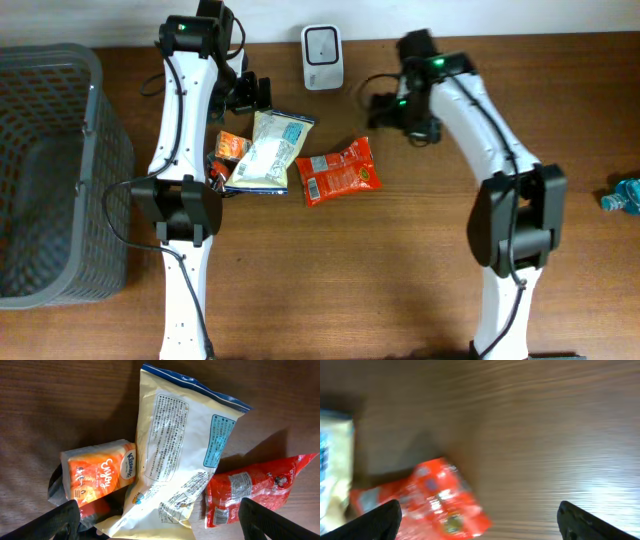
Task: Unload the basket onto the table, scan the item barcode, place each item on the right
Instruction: 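Raise the right gripper away from the red bag, then lower the right gripper onto the red bag and grasp it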
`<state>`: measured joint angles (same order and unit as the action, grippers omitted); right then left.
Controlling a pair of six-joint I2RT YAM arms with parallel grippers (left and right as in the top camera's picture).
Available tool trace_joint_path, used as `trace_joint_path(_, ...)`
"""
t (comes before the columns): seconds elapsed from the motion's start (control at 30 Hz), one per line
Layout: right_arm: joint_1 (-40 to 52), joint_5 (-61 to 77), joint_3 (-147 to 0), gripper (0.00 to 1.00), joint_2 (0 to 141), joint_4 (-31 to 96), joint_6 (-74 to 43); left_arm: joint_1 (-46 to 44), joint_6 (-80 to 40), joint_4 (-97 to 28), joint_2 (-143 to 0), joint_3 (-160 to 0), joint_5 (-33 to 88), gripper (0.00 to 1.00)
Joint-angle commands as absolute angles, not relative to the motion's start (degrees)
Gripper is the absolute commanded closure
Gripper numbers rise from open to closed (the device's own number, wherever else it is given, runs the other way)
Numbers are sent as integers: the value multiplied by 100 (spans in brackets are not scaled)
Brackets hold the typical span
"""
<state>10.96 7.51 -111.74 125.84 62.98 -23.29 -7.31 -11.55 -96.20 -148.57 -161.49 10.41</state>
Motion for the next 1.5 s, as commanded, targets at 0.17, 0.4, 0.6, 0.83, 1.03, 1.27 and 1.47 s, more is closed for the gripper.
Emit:
trace_joint_path(0.17,403,701,-11229,2,12510,6667,-2279,-749,-1127,-9546,-14840,-16225,1007,1)
trace_joint_path(0.4,447,808,-11159,1,12510,6576,-2274,-873,-1188,-9609,-14875,-16204,2016,1)
trace_joint_path(0.6,1177,1824,-10095,1,12742,5465,-729,-1531,-1192,-9649,-15214,-16193,445,1)
trace_joint_path(0.83,1424,2141,-9727,1,12807,4491,-377,-1498,-1201,-9673,-15235,-16193,115,1)
trace_joint_path(1.03,1498,3013,-9727,5,12811,4521,331,-1295,-1649,-9675,-15235,-16145,123,1)
trace_joint_path(1.27,1664,2742,-9727,27,13288,4626,574,-1295,-1647,-9647,-15248,-15697,25,1)
trace_joint_path(1.47,1566,2633,-9911,96,13170,4810,30,-1295,-1647,-9607,-15248,-15476,-294,1)
